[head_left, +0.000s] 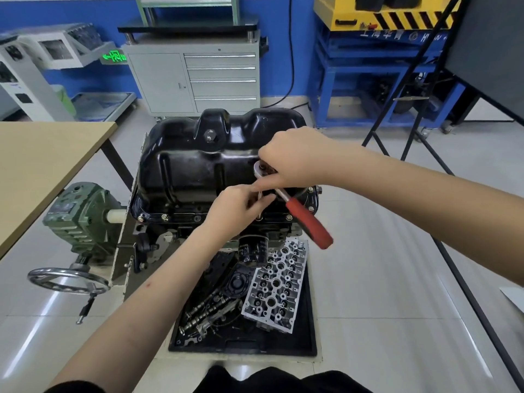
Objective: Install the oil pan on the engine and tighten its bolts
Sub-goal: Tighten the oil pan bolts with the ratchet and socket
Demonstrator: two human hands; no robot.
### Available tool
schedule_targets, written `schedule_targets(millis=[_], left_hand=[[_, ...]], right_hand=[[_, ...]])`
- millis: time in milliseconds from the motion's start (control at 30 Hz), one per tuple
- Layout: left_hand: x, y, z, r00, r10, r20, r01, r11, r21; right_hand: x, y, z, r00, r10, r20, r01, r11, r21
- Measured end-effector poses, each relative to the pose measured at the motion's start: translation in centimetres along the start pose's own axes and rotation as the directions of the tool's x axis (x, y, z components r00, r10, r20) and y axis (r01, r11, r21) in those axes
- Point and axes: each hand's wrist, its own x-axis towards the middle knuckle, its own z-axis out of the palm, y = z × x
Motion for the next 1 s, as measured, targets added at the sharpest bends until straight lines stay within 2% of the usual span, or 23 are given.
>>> schedule_targets(millis=[100, 233, 333, 400, 467, 667, 733, 867, 933, 1000], left_hand=[[0.3, 0.3, 0.2, 0.999, 0.022, -0.029, -0.021, 1.0, 0.007], [0.8, 0.1, -0.5, 0.994, 0.029, 0.108, -0.033, 0.999, 0.035], [0.8, 0.0, -1.1, 0.983, -0.011, 0.181, 0.007, 1.0, 0.022], [1.0, 0.2, -1.1, 0.984, -0.026, 0.173, 0.021, 0.999, 0.031], [1.2, 0.5, -0.9, 0.989, -0.035, 0.141, 0.027, 0.998, 0.059], [1.5, 0.7, -1.2, 0.975, -0.05, 0.218, 0.034, 0.997, 0.076], [1.5, 0.7, -1.3, 0.966, -0.086, 0.244, 0.071, 0.995, 0.07], [1.5, 1.0, -1.4, 0.969, -0.119, 0.218, 0.109, 0.992, 0.057], [1.6, 1.3, -1.3, 0.976, -0.105, 0.191, 0.089, 0.992, 0.091], [1.6, 1.4, -1.2, 0.979, -0.095, 0.18, 0.077, 0.992, 0.102]], right_hand=[[0.0, -0.1, 0.2, 0.997, -0.071, -0.022, 0.071, 0.997, -0.002], [0.1, 0.4, 0.2, 0.956, -0.294, -0.007, 0.292, 0.953, -0.086], [0.1, 0.1, -0.1, 0.981, -0.189, -0.03, 0.186, 0.978, -0.092], [0.0, -0.2, -0.1, 0.998, -0.058, -0.002, 0.058, 0.997, -0.058], [-0.1, -0.3, -0.1, 1.0, 0.008, 0.009, -0.008, 1.0, -0.028], [-0.4, 0.9, 0.2, 0.976, -0.215, 0.032, 0.216, 0.973, -0.079], [-0.7, 0.7, 0.1, 0.983, -0.182, -0.008, 0.181, 0.98, -0.087], [-0.8, -0.4, 0.0, 1.0, 0.015, -0.013, -0.015, 0.998, -0.065], [-0.8, -0.6, 0.1, 0.999, 0.02, -0.039, -0.023, 0.997, -0.071], [-0.6, -0.5, 0.5, 0.997, -0.047, -0.059, 0.04, 0.994, -0.105]])
